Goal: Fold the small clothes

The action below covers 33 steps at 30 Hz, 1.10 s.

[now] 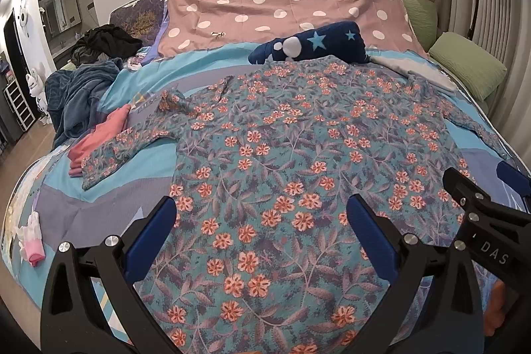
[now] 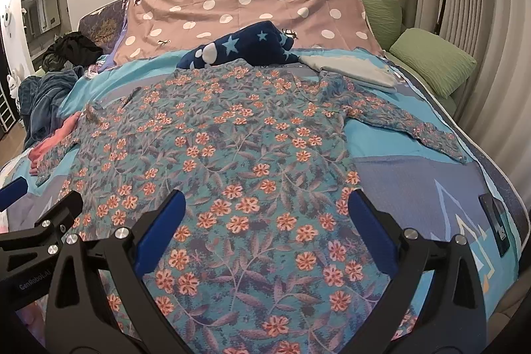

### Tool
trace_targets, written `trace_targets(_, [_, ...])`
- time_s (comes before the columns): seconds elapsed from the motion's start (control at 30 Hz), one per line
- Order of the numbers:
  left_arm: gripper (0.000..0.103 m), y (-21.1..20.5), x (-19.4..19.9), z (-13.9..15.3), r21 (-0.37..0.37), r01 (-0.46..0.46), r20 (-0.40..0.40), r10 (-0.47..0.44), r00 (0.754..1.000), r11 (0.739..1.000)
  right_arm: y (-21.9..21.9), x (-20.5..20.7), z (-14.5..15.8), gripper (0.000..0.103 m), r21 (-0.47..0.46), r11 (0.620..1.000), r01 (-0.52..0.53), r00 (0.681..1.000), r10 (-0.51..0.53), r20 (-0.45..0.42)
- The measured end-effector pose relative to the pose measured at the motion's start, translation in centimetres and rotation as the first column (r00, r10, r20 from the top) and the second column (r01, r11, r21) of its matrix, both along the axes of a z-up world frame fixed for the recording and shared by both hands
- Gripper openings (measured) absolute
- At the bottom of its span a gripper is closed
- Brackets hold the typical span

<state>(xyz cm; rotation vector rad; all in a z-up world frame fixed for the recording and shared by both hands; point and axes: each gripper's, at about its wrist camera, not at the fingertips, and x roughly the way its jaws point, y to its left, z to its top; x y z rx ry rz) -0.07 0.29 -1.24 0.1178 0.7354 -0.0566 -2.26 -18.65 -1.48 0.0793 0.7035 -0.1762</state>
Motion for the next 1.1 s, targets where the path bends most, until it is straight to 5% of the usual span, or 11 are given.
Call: trace_targets(1.1, [0.102,1.0,0.3,-0.6,-0.048,-0.001,-0.032,-0.001,0.999,0.999,0.3,0.2,-0.3,0.100,-0.002,1.000,-0.011,1.000,0.011,-0.010])
